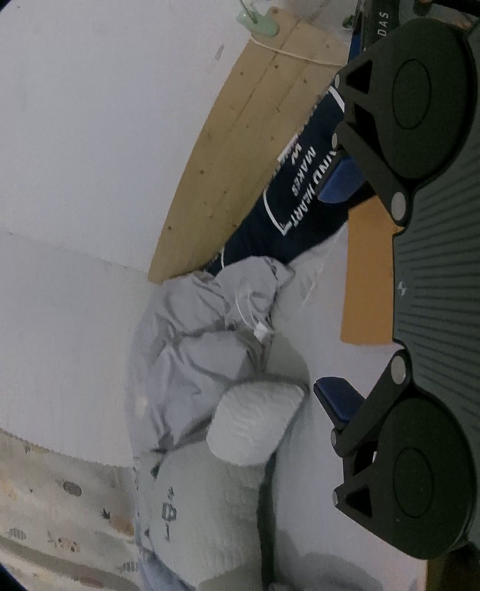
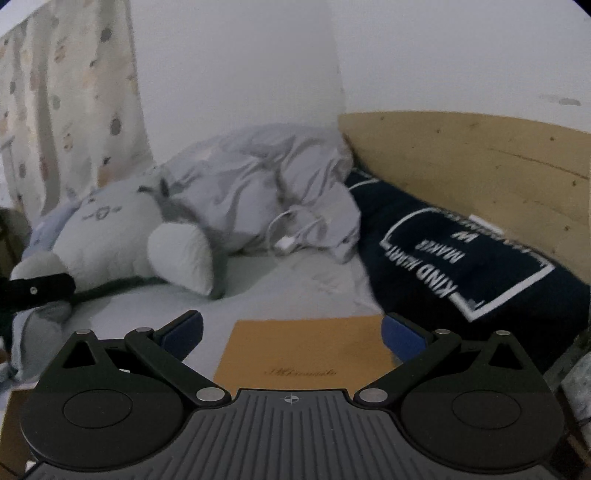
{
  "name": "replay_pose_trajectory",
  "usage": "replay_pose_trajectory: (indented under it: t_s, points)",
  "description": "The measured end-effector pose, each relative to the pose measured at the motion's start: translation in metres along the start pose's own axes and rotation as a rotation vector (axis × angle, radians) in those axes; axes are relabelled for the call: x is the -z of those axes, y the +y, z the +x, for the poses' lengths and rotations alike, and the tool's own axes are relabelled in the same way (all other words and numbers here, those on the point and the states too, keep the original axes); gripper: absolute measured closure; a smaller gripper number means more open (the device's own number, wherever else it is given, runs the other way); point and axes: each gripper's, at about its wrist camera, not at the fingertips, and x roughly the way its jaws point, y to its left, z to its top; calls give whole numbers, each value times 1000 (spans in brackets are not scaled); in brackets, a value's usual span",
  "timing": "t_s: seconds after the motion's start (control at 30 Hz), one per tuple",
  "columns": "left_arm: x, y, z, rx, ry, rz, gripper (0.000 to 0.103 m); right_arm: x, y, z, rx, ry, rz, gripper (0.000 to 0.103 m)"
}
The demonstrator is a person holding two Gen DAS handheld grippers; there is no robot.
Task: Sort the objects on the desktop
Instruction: 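Move both tools to the flat orange Miaoweitu box on the bed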
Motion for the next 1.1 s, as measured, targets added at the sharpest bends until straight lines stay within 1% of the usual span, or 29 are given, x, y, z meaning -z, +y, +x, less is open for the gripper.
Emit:
replay_pose_trajectory:
  t_s: [0.07,0.2,0.27,0.37,0.47,0.6,0.7,0.9,1.1]
  points:
    - [-4,-3,8,11,-9,-3,0,-7,-11,3,20,-13,-2,0]
    - [-7,-7,29,27,-11,-14,0,-14,-30,17,21,-5,-31,0]
    - [-6,-7,43,33,0,-14,0,-14,-38,26,26,-1,-36,0]
    - [0,-8,68,31,40,-22,0,-11,-49,45,52,30,-48,0]
    - [8,-6,95,25,100,-38,0,-4,-62,68,76,70,-40,0]
    - [25,1,130,6,202,-55,0,9,-77,97,98,127,-30,0]
    - [37,9,152,-21,262,-80,0,21,-87,121,101,182,-28,0]
    - [59,27,192,-66,376,-109,0,41,-108,165,72,263,27,0]
    - [84,40,234,-93,486,-120,0,67,-122,212,41,348,62,0]
